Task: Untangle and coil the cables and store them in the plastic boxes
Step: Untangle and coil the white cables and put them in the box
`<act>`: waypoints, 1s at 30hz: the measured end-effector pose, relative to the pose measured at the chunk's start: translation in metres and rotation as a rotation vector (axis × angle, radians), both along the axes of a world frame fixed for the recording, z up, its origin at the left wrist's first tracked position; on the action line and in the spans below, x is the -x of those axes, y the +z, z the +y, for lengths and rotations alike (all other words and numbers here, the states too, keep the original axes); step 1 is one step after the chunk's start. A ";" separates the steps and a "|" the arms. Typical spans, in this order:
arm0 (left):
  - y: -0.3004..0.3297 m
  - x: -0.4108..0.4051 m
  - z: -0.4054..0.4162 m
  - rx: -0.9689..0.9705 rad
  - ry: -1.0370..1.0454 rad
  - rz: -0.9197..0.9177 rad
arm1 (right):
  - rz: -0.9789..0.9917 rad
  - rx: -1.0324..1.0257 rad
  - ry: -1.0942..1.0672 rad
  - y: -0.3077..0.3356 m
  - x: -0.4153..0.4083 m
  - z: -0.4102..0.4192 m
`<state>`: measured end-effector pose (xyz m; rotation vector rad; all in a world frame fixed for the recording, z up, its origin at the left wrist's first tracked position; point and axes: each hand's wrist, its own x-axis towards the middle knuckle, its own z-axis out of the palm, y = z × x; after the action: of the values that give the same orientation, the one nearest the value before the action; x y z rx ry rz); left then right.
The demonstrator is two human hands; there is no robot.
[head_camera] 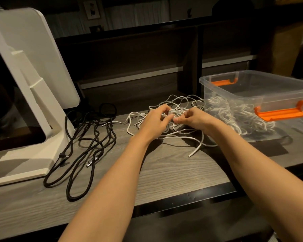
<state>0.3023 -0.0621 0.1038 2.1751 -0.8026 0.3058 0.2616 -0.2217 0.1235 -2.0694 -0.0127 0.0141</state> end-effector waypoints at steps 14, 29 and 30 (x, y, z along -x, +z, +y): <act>0.004 0.007 0.000 -0.183 -0.022 -0.146 | -0.058 -0.087 -0.137 -0.004 0.000 0.004; -0.002 0.010 -0.013 -0.054 0.138 -0.242 | -0.099 -0.239 -0.203 -0.006 -0.003 0.015; -0.002 0.009 -0.013 -0.046 0.139 -0.244 | -0.103 -0.252 -0.194 -0.006 -0.003 0.016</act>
<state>0.2930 -0.0749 0.1018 2.2696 -0.7983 0.6383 0.2644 -0.2055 0.1172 -1.8096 0.1176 -0.2041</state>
